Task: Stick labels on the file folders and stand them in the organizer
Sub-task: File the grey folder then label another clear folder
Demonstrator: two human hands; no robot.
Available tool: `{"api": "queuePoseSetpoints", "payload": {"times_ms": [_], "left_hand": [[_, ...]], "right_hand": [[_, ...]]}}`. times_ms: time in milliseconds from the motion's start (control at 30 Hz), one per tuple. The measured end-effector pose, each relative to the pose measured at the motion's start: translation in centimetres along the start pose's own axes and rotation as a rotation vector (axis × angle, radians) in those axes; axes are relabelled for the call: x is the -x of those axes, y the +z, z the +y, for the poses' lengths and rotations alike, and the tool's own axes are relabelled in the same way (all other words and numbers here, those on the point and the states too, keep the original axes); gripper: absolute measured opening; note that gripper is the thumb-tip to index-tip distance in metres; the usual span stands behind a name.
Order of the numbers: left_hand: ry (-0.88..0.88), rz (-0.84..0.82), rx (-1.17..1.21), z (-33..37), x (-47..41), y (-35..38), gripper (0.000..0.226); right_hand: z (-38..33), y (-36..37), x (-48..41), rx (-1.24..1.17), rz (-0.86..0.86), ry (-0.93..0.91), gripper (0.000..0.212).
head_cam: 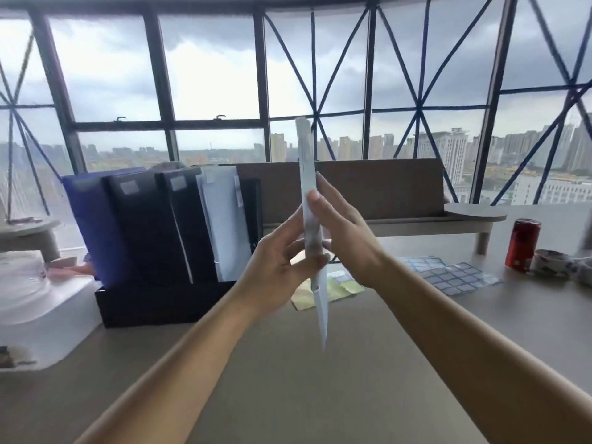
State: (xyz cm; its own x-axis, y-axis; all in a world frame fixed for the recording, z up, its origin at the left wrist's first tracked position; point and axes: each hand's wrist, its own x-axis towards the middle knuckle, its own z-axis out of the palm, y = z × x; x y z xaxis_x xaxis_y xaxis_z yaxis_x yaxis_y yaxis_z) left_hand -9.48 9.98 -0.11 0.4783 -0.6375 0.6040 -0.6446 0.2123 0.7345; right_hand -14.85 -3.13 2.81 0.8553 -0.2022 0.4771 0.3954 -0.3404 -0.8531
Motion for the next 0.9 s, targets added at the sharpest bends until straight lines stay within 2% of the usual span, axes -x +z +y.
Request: {"api": "queuePoseSetpoints", "payload": {"times_ms": [100, 200, 333, 467, 633, 900], "left_hand": [[0.003, 0.039, -0.025, 1.4, 0.4, -2.9, 0.07], [-0.013, 0.092, -0.084, 1.9, 0.3, -5.9, 0.065], [-0.003, 0.15, -0.148, 1.9, -1.1, -9.0, 0.064], [0.026, 0.18, -0.203, 1.7, -3.6, -11.4, 0.07], [-0.037, 0.156, -0.265, -0.4, -6.5, -14.5, 0.079], [-0.188, 0.126, -0.286, -7.0, -7.7, -17.0, 0.074]], "right_hand": [[-1.9, 2.3, -0.8, -0.019, -0.029, -0.062, 0.081], [-3.6, 4.4, -2.0, -0.023, -0.062, -0.117, 0.084], [-5.2, 6.0, -4.5, -0.04, -0.065, -0.165, 0.078], [-5.8, 7.3, -8.2, -0.046, -0.049, -0.16, 0.084], [-4.3, 9.0, -13.5, -0.063, -0.06, -0.101, 0.095], [1.7, 10.5, -17.7, -0.043, -0.11, -0.039, 0.066]]}}
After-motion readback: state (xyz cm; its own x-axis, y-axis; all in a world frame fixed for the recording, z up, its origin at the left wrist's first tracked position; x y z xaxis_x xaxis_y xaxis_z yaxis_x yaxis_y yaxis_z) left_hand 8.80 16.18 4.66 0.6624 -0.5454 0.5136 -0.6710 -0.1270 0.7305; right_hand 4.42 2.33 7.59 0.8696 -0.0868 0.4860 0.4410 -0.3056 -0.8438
